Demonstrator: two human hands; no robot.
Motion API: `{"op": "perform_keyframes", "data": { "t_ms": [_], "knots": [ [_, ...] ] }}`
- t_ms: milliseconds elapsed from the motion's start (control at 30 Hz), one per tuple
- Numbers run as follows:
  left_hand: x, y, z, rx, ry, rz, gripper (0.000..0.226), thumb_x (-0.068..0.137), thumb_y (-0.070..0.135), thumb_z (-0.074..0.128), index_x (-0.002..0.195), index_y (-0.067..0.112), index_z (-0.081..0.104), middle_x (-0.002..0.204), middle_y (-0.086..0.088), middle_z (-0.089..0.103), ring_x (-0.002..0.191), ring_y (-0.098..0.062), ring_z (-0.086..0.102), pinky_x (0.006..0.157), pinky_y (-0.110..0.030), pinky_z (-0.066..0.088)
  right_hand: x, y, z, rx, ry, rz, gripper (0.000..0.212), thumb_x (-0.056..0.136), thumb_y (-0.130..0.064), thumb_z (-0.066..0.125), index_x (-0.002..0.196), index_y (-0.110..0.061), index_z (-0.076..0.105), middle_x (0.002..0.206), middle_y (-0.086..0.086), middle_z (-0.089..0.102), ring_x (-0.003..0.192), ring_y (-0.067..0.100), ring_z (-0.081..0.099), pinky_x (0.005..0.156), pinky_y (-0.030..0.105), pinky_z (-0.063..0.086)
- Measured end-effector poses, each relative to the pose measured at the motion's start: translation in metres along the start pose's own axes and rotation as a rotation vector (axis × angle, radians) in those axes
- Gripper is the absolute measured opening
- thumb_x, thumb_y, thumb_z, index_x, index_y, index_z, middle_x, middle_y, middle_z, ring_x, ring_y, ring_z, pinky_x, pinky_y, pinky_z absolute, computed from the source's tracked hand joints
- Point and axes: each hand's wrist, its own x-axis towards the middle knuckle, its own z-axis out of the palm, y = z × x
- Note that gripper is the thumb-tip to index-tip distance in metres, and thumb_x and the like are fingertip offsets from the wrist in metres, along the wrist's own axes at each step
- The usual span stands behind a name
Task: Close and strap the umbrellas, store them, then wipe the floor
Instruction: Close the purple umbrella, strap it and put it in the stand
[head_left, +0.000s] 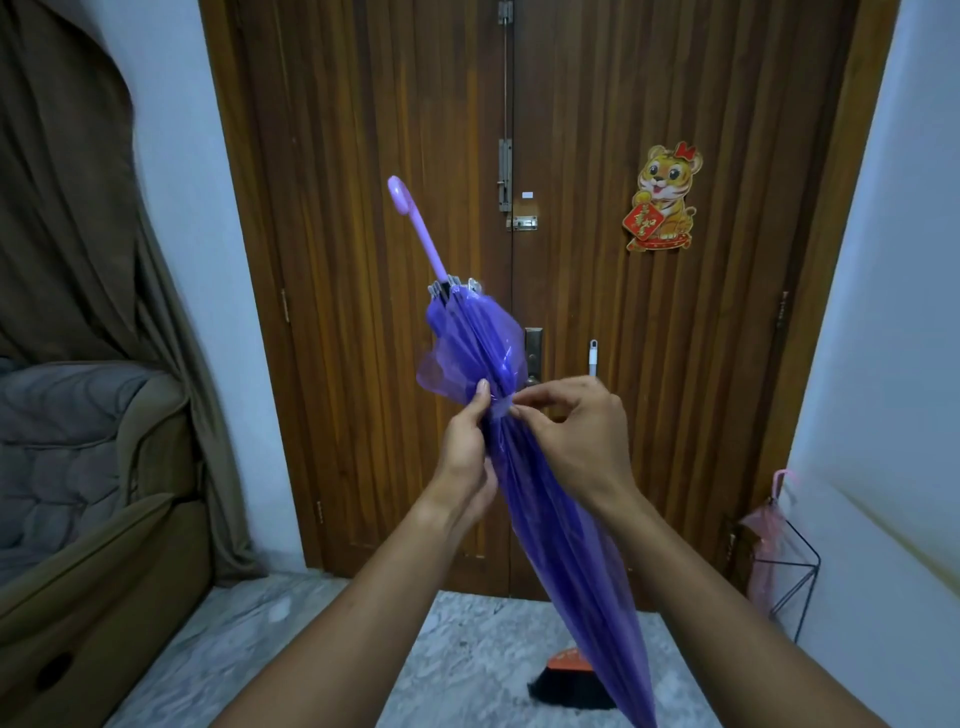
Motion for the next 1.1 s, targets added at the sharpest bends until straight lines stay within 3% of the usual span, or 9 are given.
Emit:
{"op": "perform_keyframes", "data": {
  "t_ms": [100,233,433,600,700,900,1100],
  "knots": [
    [0.004,-0.005,0.006,-0.047,0.034,0.009,0.039,0.103,0.035,0.046,0.106,0.002,0.065,0.092,-0.016,0.07,0.085,-0.027,0.071,0.082,-0.038,0.058,-0.008,-0.004,0.005,0.033,0.075,-0.051,0.011,0.086,-0.022,0.076,0.096,-0.024,0.08,0.088,-0.013,0.076,0.087,0.0,0.07,0.081,0.025,0.059],
    [0.01,-0.015,0.014,-0.1,0.138,0.07,0.038,0.101,0.036,0.048,0.112,0.003,0.062,0.091,-0.012,0.067,0.082,-0.022,0.07,0.074,-0.032,0.059,-0.019,-0.009,0.017,0.074,0.139,-0.046,0.011,0.082,-0.019,0.078,0.091,-0.025,0.082,0.084,-0.013,0.078,0.077,-0.002,0.072,0.075,0.031,0.061],
    [0.006,-0.016,0.015,-0.05,0.141,0.129,0.014,0.084,0.023,0.065,0.081,0.011,0.058,0.067,-0.003,0.055,0.059,-0.016,0.058,0.054,-0.025,0.053,-0.023,-0.005,0.02,0.161,0.033,0.013,0.01,0.084,-0.016,0.075,0.09,-0.022,0.081,0.083,-0.014,0.077,0.079,0.001,0.073,0.077,0.033,0.061],
    [0.003,-0.006,0.017,-0.083,0.087,0.117,0.009,0.091,0.018,0.065,0.089,0.01,0.064,0.071,-0.003,0.064,0.06,-0.015,0.066,0.058,-0.028,0.058,-0.022,-0.007,0.016,0.349,0.059,0.092,0.012,0.084,-0.005,0.076,0.091,-0.013,0.081,0.081,-0.006,0.078,0.079,0.007,0.075,0.078,0.029,0.062],
    [0.005,-0.003,0.014,-0.128,-0.013,0.018,0.017,0.095,0.024,0.061,0.097,0.008,0.062,0.078,-0.007,0.063,0.065,-0.018,0.066,0.058,-0.029,0.059,-0.019,-0.005,0.016,0.561,0.132,0.261,0.009,0.085,-0.002,0.077,0.092,-0.008,0.08,0.08,0.004,0.078,0.076,0.018,0.077,0.072,0.036,0.064],
    [0.003,-0.003,0.01,-0.163,-0.089,-0.056,0.029,0.099,0.028,0.055,0.112,0.002,0.057,0.083,-0.012,0.065,0.066,-0.02,0.07,0.058,-0.03,0.059,-0.017,-0.005,0.013,0.708,0.153,0.391,0.01,0.08,-0.002,0.08,0.09,-0.001,0.078,0.075,0.012,0.077,0.071,0.027,0.076,0.068,0.032,0.063],
    [0.008,0.001,0.003,-0.069,-0.123,-0.044,0.037,0.093,0.029,0.062,0.118,0.002,0.058,0.096,-0.013,0.066,0.083,-0.024,0.069,0.07,-0.033,0.06,-0.009,-0.002,-0.005,0.768,-0.031,0.47,0.015,0.084,-0.002,0.075,0.099,-0.001,0.076,0.087,0.013,0.078,0.082,0.027,0.077,0.074,0.029,0.064]
  ]
}}
